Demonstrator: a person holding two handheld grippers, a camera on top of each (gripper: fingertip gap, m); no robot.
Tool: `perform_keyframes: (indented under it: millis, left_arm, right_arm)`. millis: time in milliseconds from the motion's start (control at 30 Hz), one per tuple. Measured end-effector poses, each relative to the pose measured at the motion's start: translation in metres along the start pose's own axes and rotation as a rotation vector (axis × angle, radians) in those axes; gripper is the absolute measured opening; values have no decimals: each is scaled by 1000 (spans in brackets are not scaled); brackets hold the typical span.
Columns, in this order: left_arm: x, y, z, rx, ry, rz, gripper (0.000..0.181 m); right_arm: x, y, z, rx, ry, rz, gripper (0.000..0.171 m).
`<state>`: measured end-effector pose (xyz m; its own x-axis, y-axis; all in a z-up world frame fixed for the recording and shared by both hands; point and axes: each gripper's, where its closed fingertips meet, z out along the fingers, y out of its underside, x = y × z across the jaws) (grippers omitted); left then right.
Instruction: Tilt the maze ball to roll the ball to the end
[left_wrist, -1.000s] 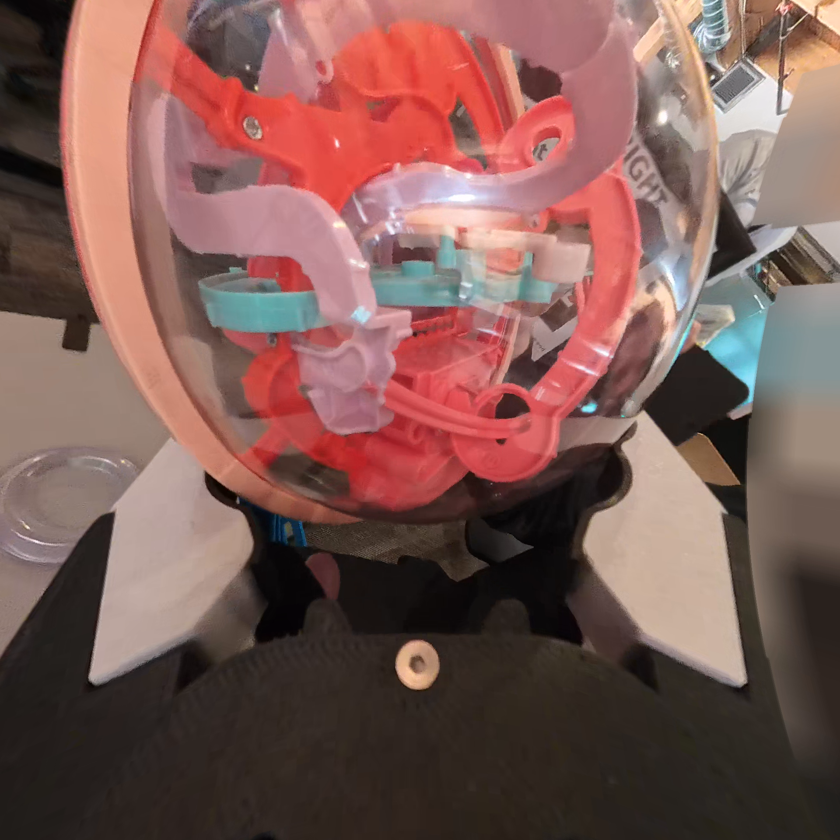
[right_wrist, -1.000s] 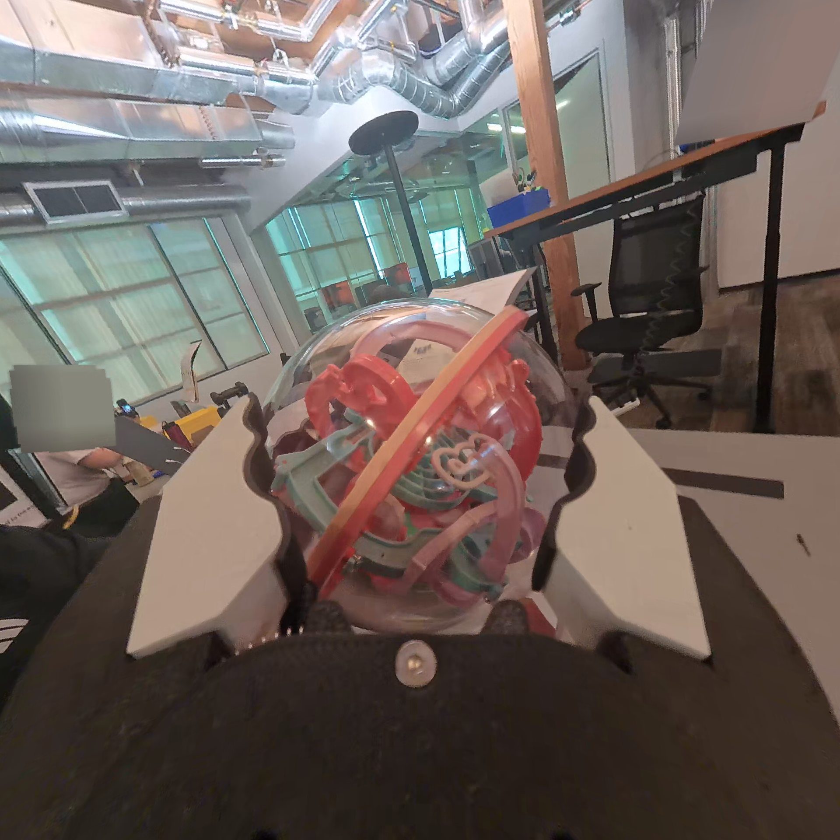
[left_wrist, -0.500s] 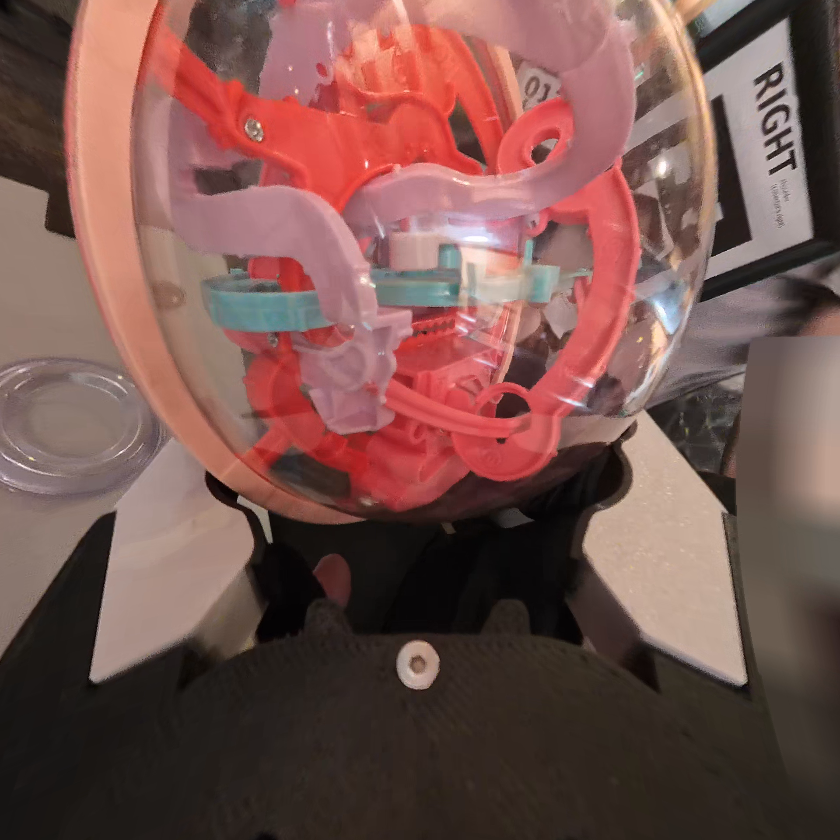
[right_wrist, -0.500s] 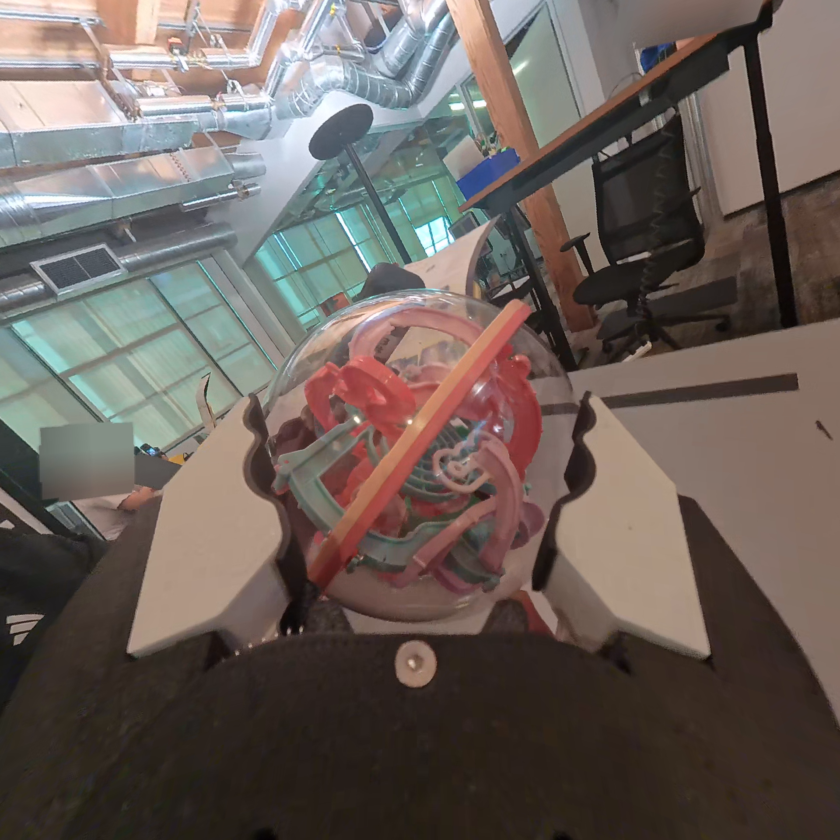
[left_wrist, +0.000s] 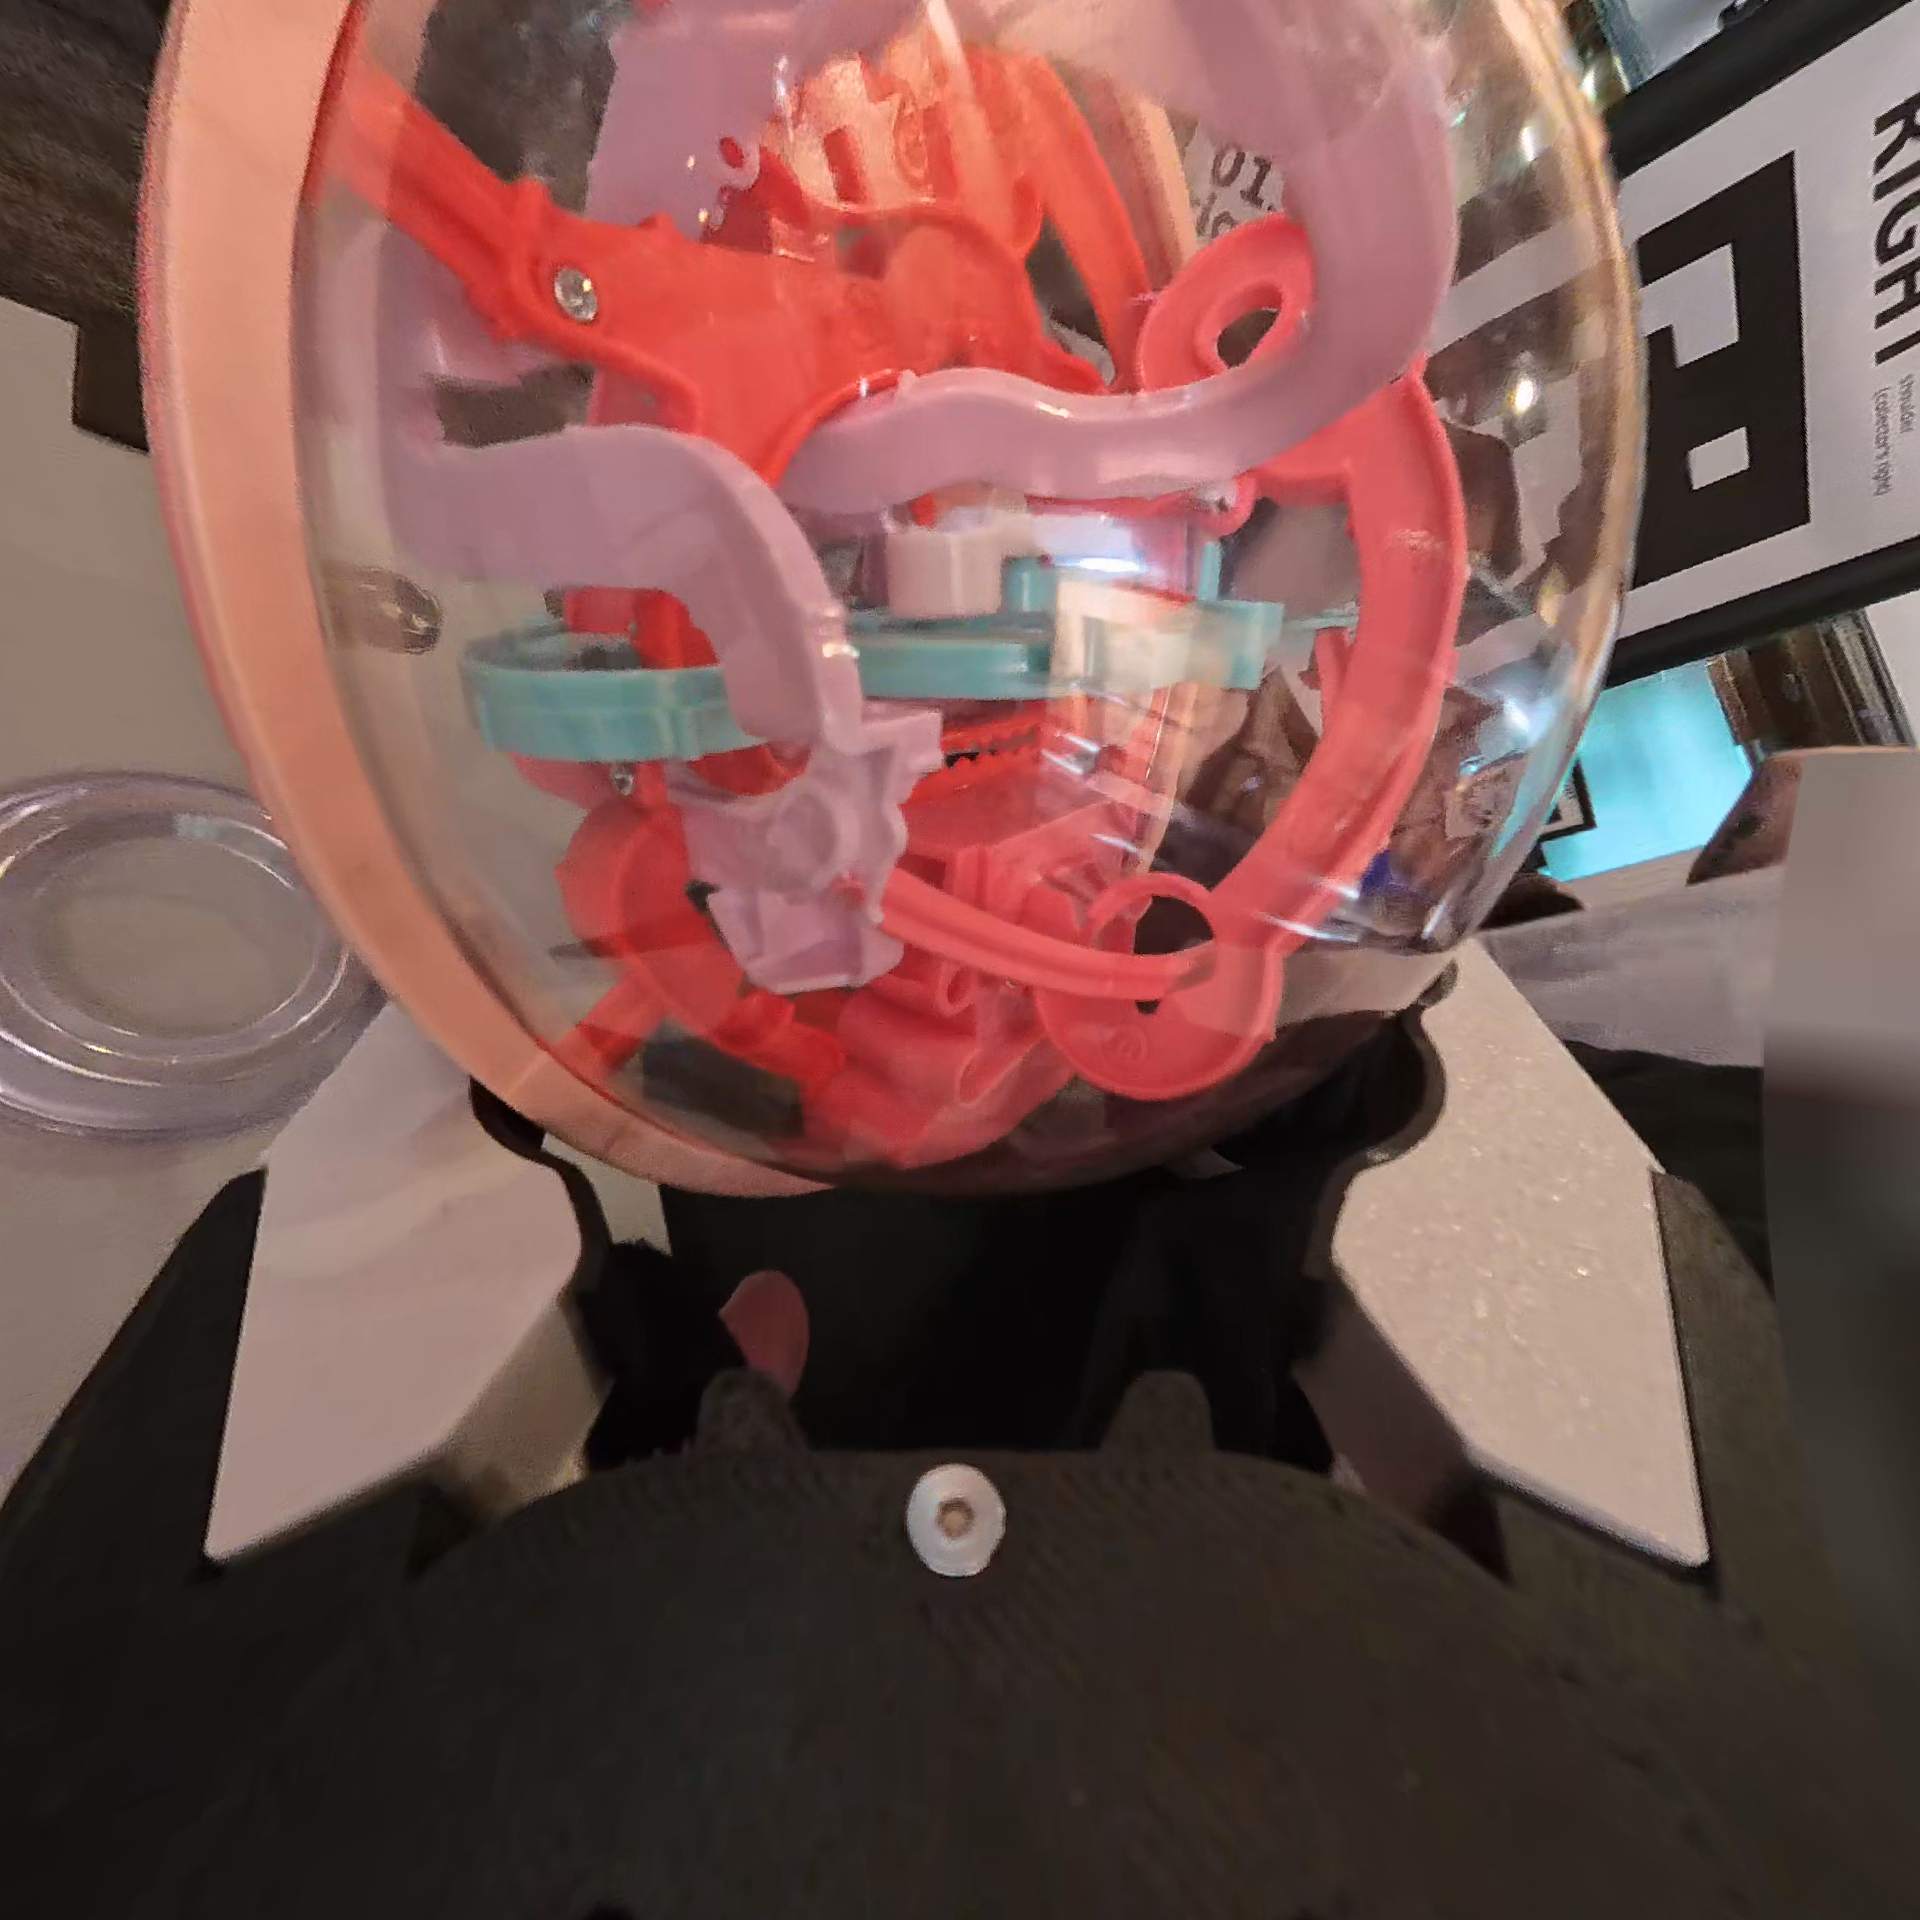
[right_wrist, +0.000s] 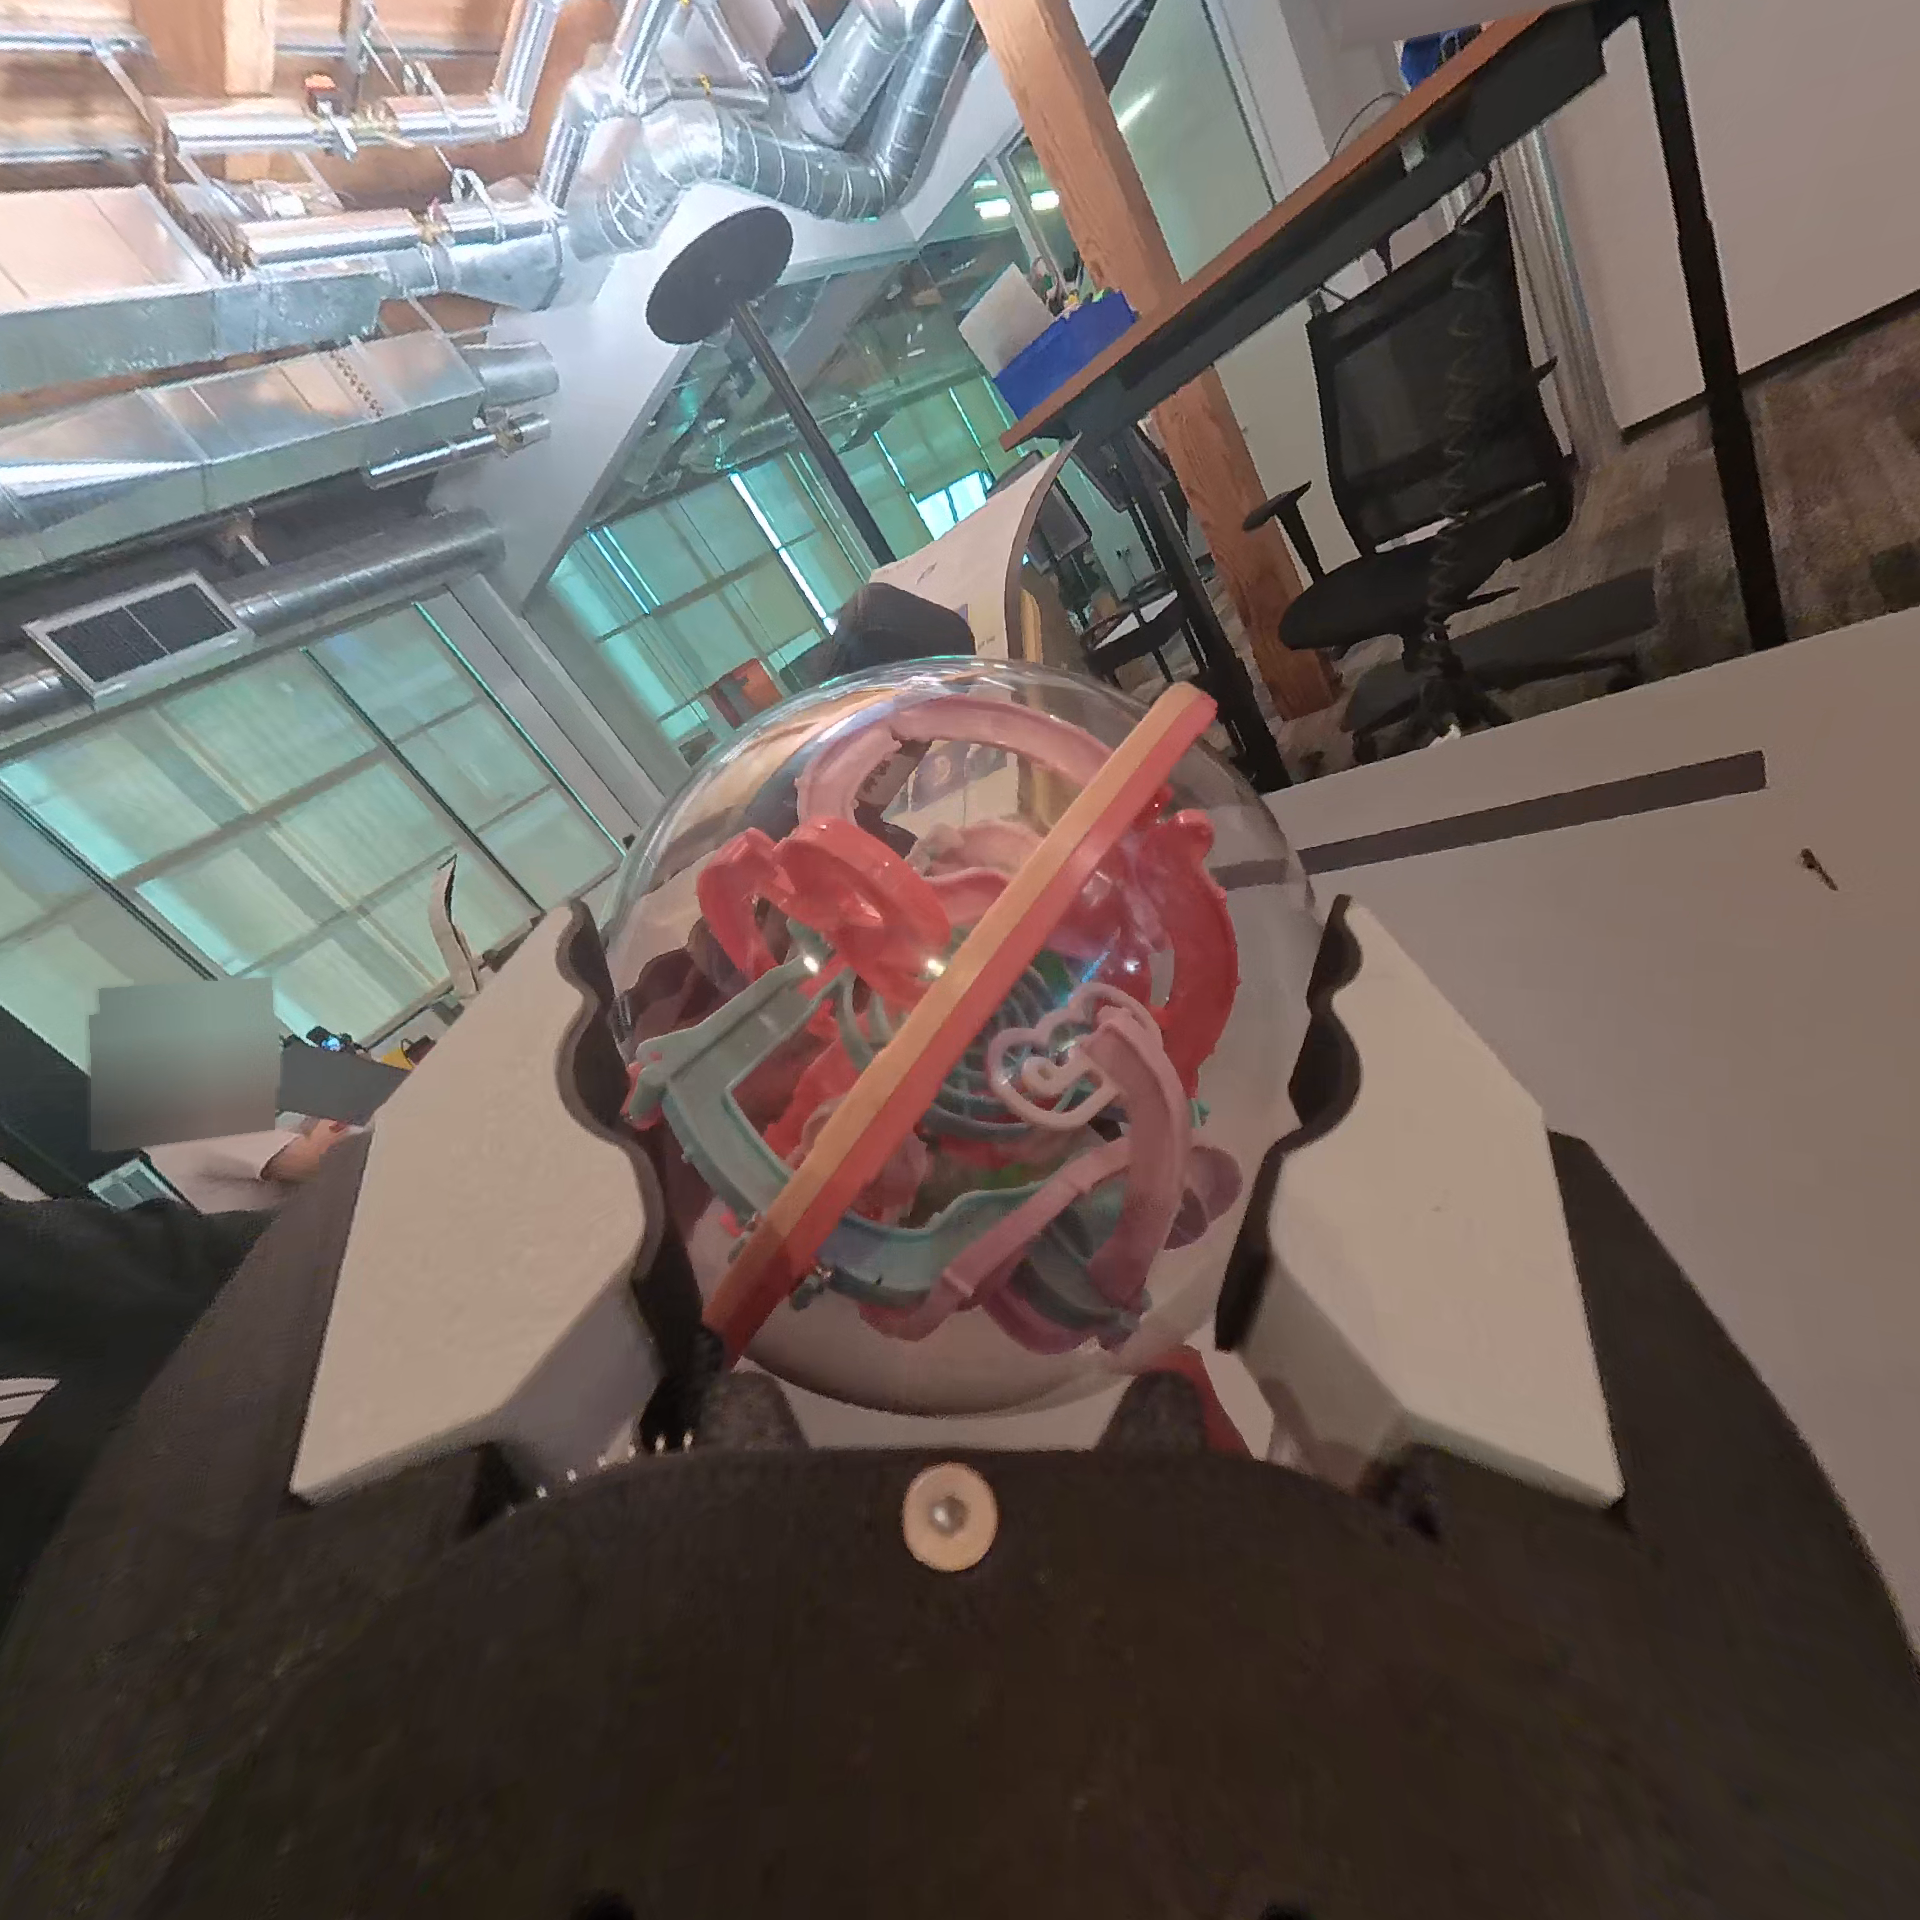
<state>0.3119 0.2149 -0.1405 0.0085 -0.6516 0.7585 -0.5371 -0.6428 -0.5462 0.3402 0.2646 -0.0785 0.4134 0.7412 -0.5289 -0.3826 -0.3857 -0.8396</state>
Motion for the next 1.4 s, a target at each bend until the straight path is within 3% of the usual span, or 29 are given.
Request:
perform_keyframes:
  millis: [33, 233, 467, 567, 667, 767, 900, 1000, 1400]
  left_arm:
    - [0, 1, 0, 2, 10, -11, 157]
    - [-9, 11, 3, 0, 46, -42, 156]
    - [-7, 2, 5, 139, -215, 244, 157]
    - [1, -5, 8, 243, -287, 337, 158]
    - [15, -20, 1, 454, -207, 412, 158]
    - [33, -42, -18, 717, -67, 471, 157]
    - [68, -58, -34, 911, 56, 560, 158]
    - [87, -68, -47, 1018, 127, 582, 158]
    - [170, -80, -60, 1120, 222, 822, 157]
  right_arm:
    - [0, 1, 1, -15, 3, 2, 131]
    - [8, 14, 5, -68, 5, 9, 131]
    - [-18, 0, -6, 79, -184, -184, 127]
    - [-32, -11, -6, 60, -234, -248, 124]
    - [-54, -26, 16, -137, -201, -381, 123]
    - [-80, -39, 55, -466, -158, -547, 123]
    - [-123, -43, 90, -834, -91, -784, 124]
    - [-135, -53, 95, -860, -56, -807, 124]
    - [-213, -83, 80, -838, 47, -1031, 124]
